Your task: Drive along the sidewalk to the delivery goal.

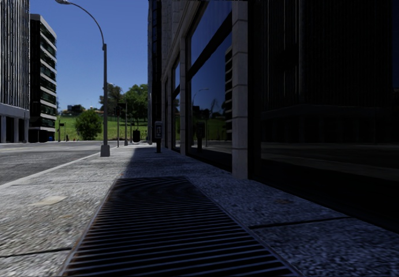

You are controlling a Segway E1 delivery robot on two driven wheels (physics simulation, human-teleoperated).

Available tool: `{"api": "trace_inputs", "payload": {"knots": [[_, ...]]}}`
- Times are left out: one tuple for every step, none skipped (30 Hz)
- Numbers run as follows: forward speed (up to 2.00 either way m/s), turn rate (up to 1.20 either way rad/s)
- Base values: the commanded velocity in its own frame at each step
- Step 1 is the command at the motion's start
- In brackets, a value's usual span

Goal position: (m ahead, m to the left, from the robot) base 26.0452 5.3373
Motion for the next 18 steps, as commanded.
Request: {"api": "trace_inputs", "payload": {"knots": [[1.56, 0.65], [1.56, 0.65], [1.56, 0.65], [1.56, 0.65], [1.56, 0.65], [1.56, 0.65], [1.56, 0.65], [1.56, 0.65], [1.56, 0.65], [1.56, 0.65], [1.56, 0.65], [1.56, 0.65], [1.56, 0.63], [1.56, 0.55], [1.56, 0.55], [1.57, 0.51], [1.57, 0.51], [1.57, 0.0]]}}
